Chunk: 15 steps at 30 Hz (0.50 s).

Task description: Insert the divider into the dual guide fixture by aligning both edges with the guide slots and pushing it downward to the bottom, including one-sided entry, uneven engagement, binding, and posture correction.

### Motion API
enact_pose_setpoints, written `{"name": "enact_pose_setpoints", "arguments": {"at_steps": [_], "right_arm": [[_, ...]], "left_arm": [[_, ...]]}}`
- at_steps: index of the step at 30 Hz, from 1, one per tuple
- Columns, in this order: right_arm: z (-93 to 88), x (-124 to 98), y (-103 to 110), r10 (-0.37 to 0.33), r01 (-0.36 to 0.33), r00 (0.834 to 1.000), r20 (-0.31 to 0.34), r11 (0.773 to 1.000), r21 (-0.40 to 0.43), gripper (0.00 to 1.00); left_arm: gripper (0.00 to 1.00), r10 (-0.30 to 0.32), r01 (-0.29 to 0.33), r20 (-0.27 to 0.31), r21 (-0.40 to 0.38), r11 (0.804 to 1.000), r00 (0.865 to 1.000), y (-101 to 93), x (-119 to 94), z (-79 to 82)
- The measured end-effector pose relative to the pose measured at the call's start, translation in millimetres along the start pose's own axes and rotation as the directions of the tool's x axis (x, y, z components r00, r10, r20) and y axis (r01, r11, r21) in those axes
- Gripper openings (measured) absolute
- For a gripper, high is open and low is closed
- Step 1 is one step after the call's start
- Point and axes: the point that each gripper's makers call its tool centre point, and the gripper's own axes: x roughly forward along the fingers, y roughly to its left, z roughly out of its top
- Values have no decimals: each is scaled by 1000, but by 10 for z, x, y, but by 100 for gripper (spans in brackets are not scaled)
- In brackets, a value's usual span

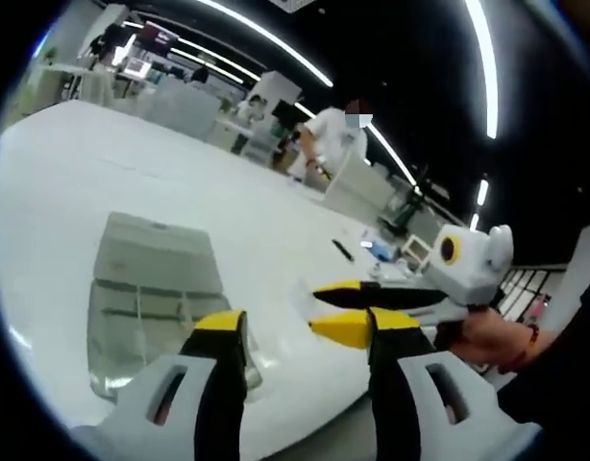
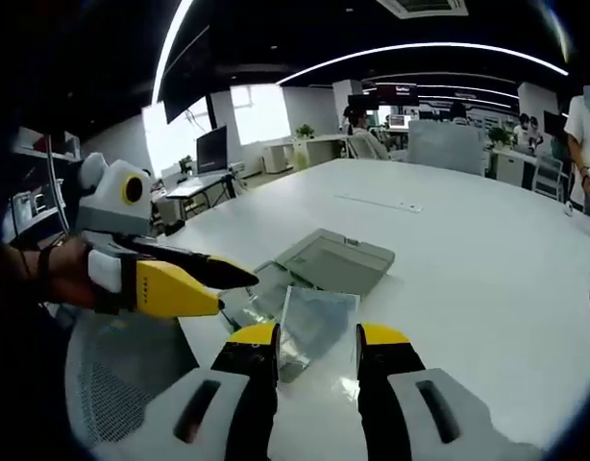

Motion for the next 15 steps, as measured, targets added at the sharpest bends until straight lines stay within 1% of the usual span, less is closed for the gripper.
{"name": "enact_pose_setpoints", "arguments": {"at_steps": [5,8,11,15], "right_arm": [[36,2,52,11,-10,1000,10,1000,-11,27],[63,6,89,24,-24,1000,20,1000,9,27],[102,11,124,34,-33,999,30,999,-6,28],[116,9,124,37,-37,999,36,999,-11,28]], "left_arm": [[45,-4,4,8,-11,1000,1000,-8,0,8],[44,-8,8,11,-21,1000,1000,-13,-2,9],[42,-5,5,26,-25,1000,1000,-8,-17,43],[38,-14,16,52,-52,998,999,-10,-28,99]]}}
